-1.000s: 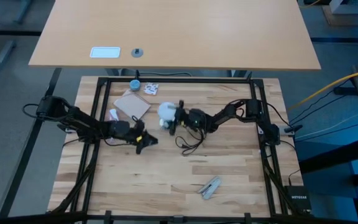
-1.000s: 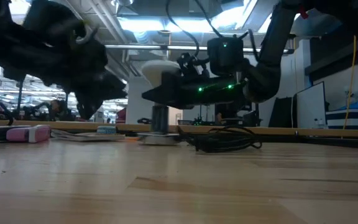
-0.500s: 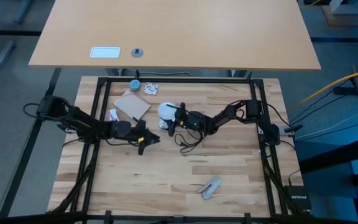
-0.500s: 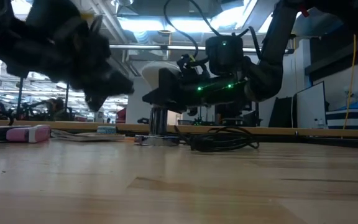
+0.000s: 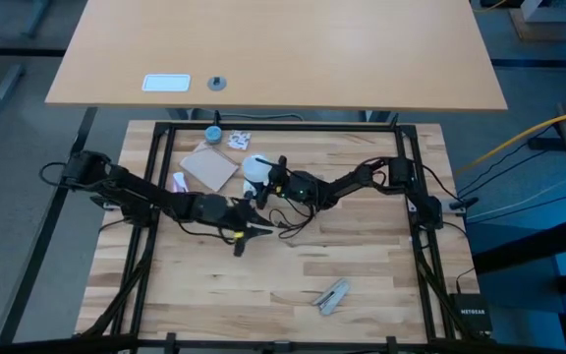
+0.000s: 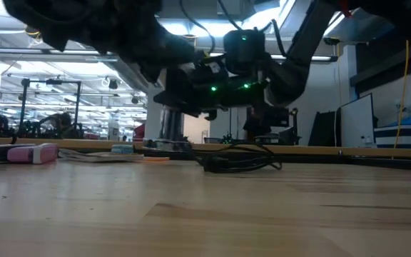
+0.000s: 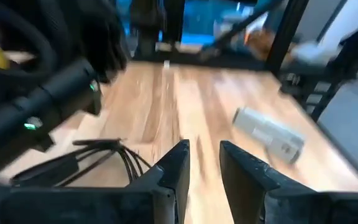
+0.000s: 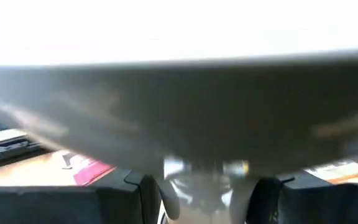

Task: Screw lightbulb
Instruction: Remove the lightbulb from the lamp

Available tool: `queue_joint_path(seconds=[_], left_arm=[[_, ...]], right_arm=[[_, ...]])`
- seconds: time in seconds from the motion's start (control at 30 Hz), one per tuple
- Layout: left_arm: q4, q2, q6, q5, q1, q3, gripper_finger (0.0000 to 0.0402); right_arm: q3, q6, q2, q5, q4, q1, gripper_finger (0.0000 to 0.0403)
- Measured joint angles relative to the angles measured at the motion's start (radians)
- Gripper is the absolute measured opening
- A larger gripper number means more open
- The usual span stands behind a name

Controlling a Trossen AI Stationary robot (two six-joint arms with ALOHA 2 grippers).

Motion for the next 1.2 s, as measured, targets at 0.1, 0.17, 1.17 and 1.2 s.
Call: queue_joint_path(seconds=[0.1,0.17,1.17,1.2], left_arm=[[-0.083,0.023,0.053,-0.08,-0.013,0.017,0.0079],[-0.106,0.03,0.091,-0.095,-0.013,0.017,0.0079],[0.077,0.049,-0.019,-0.015,-0.055,0.022,0.0079],[0.065,0.049,-0.05,-0.017,-0.048,0.026,0.0079]], right_arm=[[0.022,0.005,0.0,0.018,-0.059,-0.001,0.0165],[0.023,0.001,0.0,0.032,-0.09,-0.001,0.0165],[0.025,-0.059,-0.004,-0.044,-0.264,0.007,0.0165],[0.025,-0.069,-0.004,-0.059,-0.263,0.007,0.0165]])
